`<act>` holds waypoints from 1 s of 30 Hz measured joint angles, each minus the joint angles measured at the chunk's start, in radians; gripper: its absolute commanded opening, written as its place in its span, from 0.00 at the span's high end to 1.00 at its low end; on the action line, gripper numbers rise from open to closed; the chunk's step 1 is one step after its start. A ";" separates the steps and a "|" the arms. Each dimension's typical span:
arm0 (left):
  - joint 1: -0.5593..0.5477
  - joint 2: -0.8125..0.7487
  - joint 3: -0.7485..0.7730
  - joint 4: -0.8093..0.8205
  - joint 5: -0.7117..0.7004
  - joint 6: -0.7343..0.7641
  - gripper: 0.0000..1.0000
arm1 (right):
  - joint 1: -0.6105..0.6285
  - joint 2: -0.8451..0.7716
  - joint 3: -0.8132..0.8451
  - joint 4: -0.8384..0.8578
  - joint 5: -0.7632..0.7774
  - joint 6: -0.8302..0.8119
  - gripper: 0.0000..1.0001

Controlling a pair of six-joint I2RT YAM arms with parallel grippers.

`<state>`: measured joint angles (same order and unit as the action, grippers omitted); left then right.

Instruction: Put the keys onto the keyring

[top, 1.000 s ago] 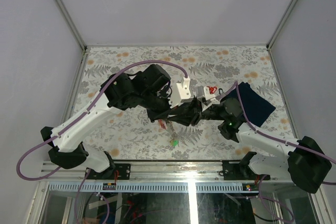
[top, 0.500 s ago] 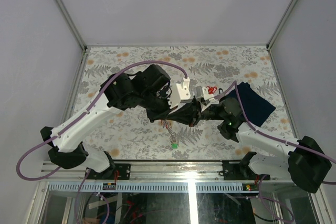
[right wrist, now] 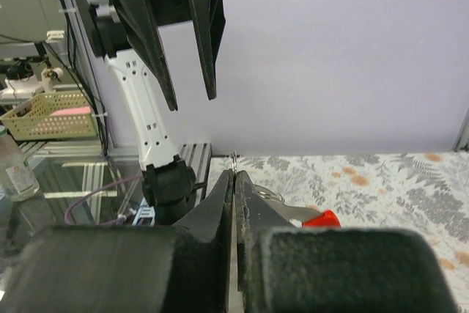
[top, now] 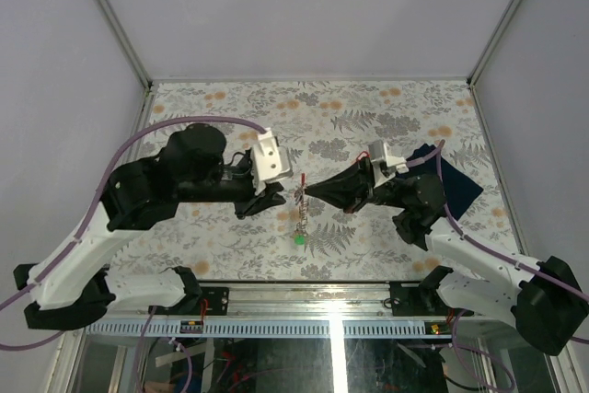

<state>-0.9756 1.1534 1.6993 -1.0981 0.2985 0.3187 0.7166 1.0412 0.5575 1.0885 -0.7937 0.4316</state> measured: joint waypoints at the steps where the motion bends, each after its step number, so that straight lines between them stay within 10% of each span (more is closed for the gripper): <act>1: 0.000 -0.028 -0.030 0.035 0.000 -0.007 0.72 | -0.006 -0.005 0.000 0.013 0.002 0.012 1.00; 17: -0.001 -0.340 -0.610 0.930 0.050 -0.222 0.72 | -0.042 -0.022 0.022 0.333 0.037 0.269 1.00; 30: -0.001 -0.257 -0.612 1.106 0.209 -0.282 0.74 | -0.042 -0.024 0.035 0.367 0.014 0.302 1.00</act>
<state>-0.9768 0.8967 1.0874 0.0082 0.5072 0.0368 0.6746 1.0168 0.5926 1.4559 -0.7792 0.7334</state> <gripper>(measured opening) 0.259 0.011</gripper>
